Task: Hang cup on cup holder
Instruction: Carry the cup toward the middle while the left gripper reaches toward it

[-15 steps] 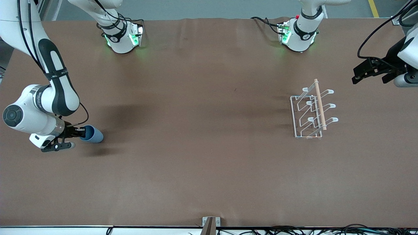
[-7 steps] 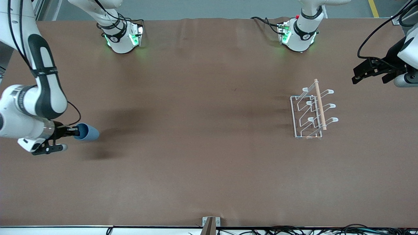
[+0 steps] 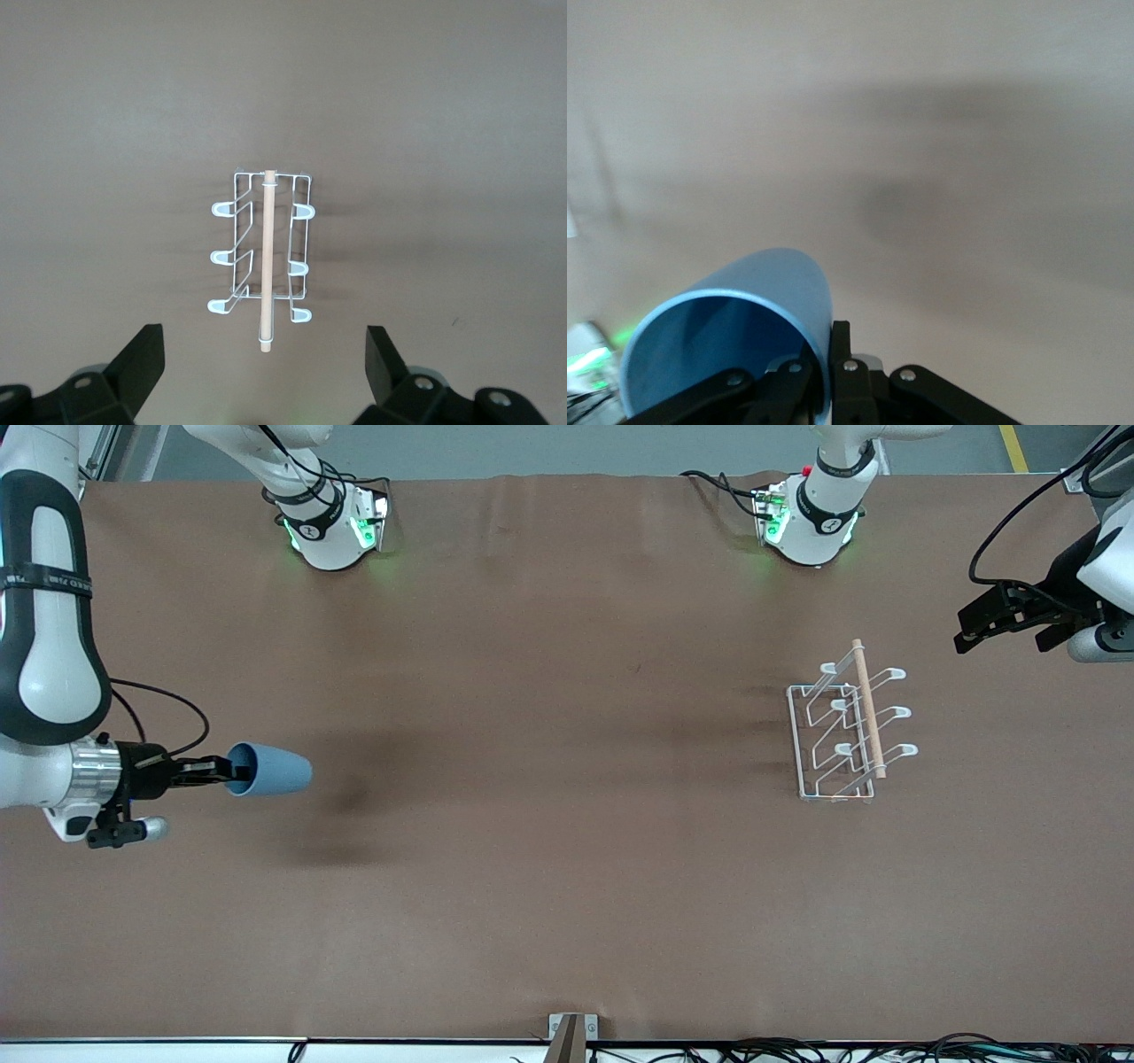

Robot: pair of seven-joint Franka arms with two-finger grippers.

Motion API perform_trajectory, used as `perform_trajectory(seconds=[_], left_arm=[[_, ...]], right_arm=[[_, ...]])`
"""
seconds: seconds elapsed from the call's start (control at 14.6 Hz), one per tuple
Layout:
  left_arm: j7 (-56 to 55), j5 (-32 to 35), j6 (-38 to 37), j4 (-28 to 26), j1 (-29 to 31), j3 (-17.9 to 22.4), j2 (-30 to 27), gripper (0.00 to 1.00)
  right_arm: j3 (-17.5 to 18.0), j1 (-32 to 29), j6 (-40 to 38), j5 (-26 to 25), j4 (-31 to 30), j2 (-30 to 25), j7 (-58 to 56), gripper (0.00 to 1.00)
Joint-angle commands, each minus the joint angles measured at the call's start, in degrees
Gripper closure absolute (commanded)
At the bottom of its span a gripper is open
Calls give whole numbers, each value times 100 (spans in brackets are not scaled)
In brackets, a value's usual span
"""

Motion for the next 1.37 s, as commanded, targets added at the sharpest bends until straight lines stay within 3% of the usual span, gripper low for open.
perform_trajectory(seconds=[0.0,0.27,0.55,0.75,0.89,1.3], left_arm=[[107,-8,29,12,-37,-14,4,0],[527,1,12,38,-28,-14,13,0],[1160,-52,-6,47,-212,-145,4,0],[2553,-139,-6,38,-397,-400,4,0],[2945,-656,-6,30,-432,-532,22,1],[3280,-1017,90,65,-880,-1603,425,0]], right_arm=[[-4,139,-502,1121,42,-21,462,99],[4,640,-759,2494,-150,-4,621,100],[-4,1552,-751,3681,-397,23,762,100],[4,1967,-531,4358,-713,23,736,99],[-4,2292,-199,4850,-880,14,736,99],[-4,2855,426,5362,-916,5,683,99]])
